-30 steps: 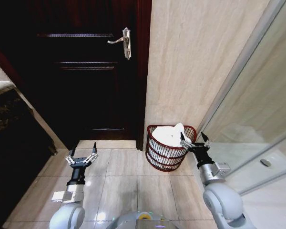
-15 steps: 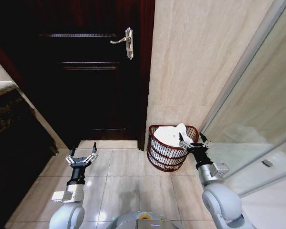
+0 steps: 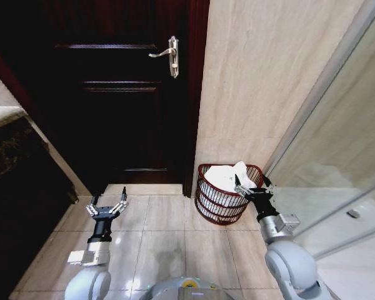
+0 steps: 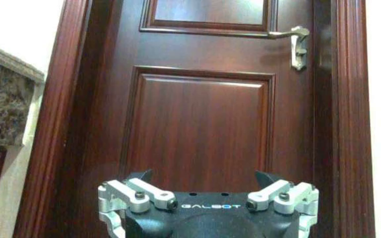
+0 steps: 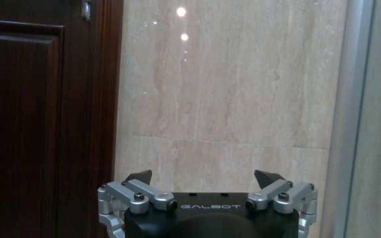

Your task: Discard the used towel into the hamper.

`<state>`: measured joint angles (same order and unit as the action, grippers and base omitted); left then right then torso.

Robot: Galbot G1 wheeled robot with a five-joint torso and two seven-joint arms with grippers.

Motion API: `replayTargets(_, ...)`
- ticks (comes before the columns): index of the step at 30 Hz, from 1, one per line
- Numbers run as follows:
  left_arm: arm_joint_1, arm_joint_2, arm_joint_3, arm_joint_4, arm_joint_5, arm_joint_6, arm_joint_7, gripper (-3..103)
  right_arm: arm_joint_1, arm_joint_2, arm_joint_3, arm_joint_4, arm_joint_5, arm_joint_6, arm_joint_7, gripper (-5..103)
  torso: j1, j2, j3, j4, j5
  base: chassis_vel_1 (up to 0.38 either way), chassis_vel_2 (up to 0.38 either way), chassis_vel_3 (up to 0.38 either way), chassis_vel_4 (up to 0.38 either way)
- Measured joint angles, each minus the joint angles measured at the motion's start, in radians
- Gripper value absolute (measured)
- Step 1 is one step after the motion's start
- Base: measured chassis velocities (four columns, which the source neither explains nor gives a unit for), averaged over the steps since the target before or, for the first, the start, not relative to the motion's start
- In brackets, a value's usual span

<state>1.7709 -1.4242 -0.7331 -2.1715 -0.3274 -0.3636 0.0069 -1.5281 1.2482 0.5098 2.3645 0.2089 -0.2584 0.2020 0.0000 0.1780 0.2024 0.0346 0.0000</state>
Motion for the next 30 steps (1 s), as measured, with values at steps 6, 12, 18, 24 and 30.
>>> replayTargets(6,-0.003,0.0,0.001,0.007,0.0,-0.005,0.0,100,0.001,0.001,-0.005,-0.005,0.0,0.0,0.0,100,0.0,0.0,0.0,0.0,0.0001,0.039,0.03,-0.014,-0.012)
replayTargets(12,-0.007,0.003,0.002,0.018,0.0,-0.01,-0.003,100,0.006,0.005,-0.014,-0.013,0.0,0.0,-0.002,100,0.0,0.0,0.0,0.0,0.0,0.0,0.0,0.0,0.0)
replayTargets(18,-0.014,0.002,0.004,0.021,0.0,0.001,-0.004,100,0.011,0.005,-0.015,-0.019,0.007,0.002,-0.005,100,0.0,0.0,0.0,0.0,0.0,0.0,0.0,0.0,0.0)
replayTargets(24,-0.017,0.0,0.007,0.021,0.0,0.009,-0.004,100,0.014,0.002,-0.019,-0.024,0.023,0.021,-0.007,100,0.0,0.0,0.0,0.0,0.0001,0.0,0.0,0.0,0.0)
replayTargets(30,-0.026,0.002,0.002,0.023,-0.003,0.01,-0.011,100,0.018,-0.002,-0.01,-0.026,0.038,0.028,0.001,100,0.0,0.0,0.0,0.0,0.0,0.0,0.0,0.0,0.0)
